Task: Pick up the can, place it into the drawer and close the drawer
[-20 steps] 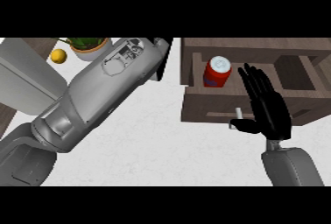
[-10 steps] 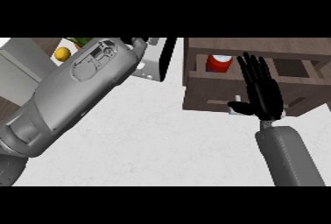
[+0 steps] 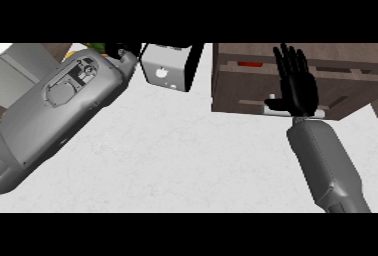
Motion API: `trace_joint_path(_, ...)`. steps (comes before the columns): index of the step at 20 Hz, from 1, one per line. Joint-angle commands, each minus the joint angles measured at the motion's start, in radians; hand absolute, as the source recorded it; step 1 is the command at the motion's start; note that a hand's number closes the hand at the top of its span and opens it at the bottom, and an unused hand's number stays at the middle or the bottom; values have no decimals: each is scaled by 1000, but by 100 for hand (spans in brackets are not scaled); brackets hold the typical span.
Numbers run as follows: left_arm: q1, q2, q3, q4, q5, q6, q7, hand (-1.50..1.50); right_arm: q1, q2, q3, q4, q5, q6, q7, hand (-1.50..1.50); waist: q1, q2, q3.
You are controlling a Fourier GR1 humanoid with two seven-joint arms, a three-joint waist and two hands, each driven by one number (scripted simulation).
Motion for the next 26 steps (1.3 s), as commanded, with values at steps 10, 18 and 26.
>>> trace_joint_path(10,175,58,0,-171,-56,9,-2,-150,-328,-8,-91,443,28,-137,11,-150,15,32,17)
trace_joint_path(18,298,77,11,-250,-69,-4,-50,-150,-462,-38,-124,532,23,-138,46,-150,29,38,17)
trace_joint_path(26,359,96,19,-298,-92,-8,-61,-150,-493,-53,-173,580,-33,-111,-68,-150,26,42,18)
